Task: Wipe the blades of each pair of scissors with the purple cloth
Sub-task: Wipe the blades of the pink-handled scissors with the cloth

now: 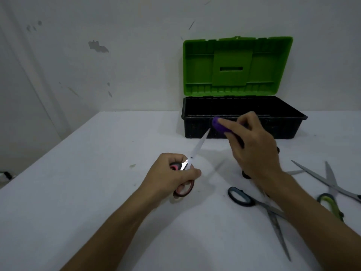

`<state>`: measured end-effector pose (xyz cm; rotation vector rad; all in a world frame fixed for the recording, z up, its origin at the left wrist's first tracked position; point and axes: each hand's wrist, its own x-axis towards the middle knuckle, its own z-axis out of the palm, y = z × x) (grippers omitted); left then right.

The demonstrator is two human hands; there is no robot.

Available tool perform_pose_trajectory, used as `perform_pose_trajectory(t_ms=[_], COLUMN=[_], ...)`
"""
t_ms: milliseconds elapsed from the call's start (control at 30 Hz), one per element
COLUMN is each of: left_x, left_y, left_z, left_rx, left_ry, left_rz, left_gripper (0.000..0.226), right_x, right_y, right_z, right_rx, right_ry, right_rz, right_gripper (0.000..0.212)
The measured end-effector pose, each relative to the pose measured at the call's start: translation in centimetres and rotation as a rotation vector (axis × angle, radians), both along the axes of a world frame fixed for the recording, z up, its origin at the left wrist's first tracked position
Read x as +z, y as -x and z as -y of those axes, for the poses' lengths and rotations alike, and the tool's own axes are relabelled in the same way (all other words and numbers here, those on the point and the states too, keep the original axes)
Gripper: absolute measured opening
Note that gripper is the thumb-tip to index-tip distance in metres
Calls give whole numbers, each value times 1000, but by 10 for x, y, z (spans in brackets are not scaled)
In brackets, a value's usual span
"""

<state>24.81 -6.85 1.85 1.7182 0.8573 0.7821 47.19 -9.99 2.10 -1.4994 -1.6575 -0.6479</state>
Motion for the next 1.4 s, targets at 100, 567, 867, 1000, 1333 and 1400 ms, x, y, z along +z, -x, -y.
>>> perform_pose_trajectory(t_ms=[100, 567, 867, 1000, 1333, 1400], left_x=[-1, 24, 41, 59, 78, 82], left_y=[-1, -1, 6, -22, -92, -105], left_z=[-3, -4, -22, -38, -95, -120], left_rx=[60, 67, 43, -5, -138, -61], left_ry=[-25, 3, 80, 134, 164, 3], left_rz=[4, -32, -91, -22, -22, -162], left_gripper=[29, 25, 34, 30, 36, 32], right_x=[-7, -7, 27, 24, 71, 80], right_y=[18, 36, -16, 12, -85, -110], right_z=[10, 10, -19, -17, -81, -78], right_rx=[203, 220, -20, 187, -193, -241], right_ry=[41, 33, -17, 15, 167, 185], right_rz=[116, 211, -91, 148, -93, -151], right_gripper=[38, 39, 41, 38, 35, 37])
